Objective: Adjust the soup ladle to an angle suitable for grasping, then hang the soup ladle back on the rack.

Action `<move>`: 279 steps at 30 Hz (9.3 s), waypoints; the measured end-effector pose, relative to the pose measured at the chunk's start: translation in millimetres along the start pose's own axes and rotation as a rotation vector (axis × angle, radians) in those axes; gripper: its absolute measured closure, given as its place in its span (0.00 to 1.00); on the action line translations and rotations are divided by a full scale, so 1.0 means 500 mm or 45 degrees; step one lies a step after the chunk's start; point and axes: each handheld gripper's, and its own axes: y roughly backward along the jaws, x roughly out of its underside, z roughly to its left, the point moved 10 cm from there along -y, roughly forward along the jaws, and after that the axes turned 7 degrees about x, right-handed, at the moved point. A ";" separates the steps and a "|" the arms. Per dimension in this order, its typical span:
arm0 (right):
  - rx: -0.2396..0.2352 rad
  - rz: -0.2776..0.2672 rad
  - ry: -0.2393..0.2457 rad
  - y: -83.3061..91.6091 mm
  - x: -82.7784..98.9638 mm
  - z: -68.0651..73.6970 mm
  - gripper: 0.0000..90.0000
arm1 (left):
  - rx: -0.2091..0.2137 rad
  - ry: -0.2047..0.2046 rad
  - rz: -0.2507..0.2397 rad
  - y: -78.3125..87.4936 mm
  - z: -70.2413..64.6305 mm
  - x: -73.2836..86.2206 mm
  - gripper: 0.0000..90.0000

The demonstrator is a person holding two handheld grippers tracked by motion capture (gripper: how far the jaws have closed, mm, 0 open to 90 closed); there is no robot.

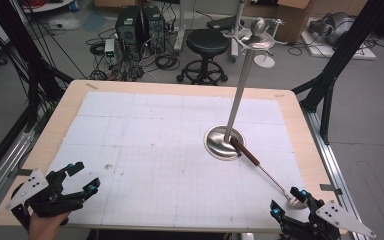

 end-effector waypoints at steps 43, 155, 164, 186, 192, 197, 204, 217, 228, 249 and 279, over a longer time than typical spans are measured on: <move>0.079 0.102 0.043 -0.039 -0.029 -0.053 0.24 | 0.050 0.027 0.081 -0.016 -0.006 0.029 0.21; -0.331 0.422 0.200 -0.165 -0.048 0.054 0.94 | 0.102 0.094 0.077 -0.025 -0.028 0.009 0.26; -0.448 0.354 0.186 -0.182 -0.066 0.165 0.94 | 0.254 0.106 0.064 -0.077 -0.085 -0.065 0.37; -0.541 0.208 0.154 -0.205 -0.111 0.304 0.94 | 0.519 0.053 0.091 -0.272 -0.255 -0.200 0.35; -0.563 0.208 0.173 -0.208 -0.115 0.330 0.94 | 0.592 0.065 0.098 -0.300 -0.282 -0.202 0.39; -0.562 0.202 0.177 -0.211 -0.120 0.340 0.94 | 0.602 0.069 0.097 -0.314 -0.292 -0.202 0.40; -0.566 0.211 0.191 -0.218 -0.120 0.356 0.94 | 0.617 0.051 0.102 -0.328 -0.309 -0.208 0.43; -0.565 0.227 0.206 -0.224 -0.120 0.370 0.94 | 0.563 0.063 0.133 -0.342 -0.302 -0.200 0.58; -0.559 0.236 0.201 -0.227 -0.118 0.373 0.94 | 0.600 0.101 0.122 -0.336 -0.307 -0.207 0.79; -0.900 0.044 0.162 -0.188 -0.145 0.360 0.30 | 0.804 0.016 0.066 -0.290 -0.328 -0.243 0.81; -1.318 -0.056 0.215 -0.147 -0.149 0.409 0.81 | 1.100 -0.066 0.094 -0.269 -0.395 -0.233 0.81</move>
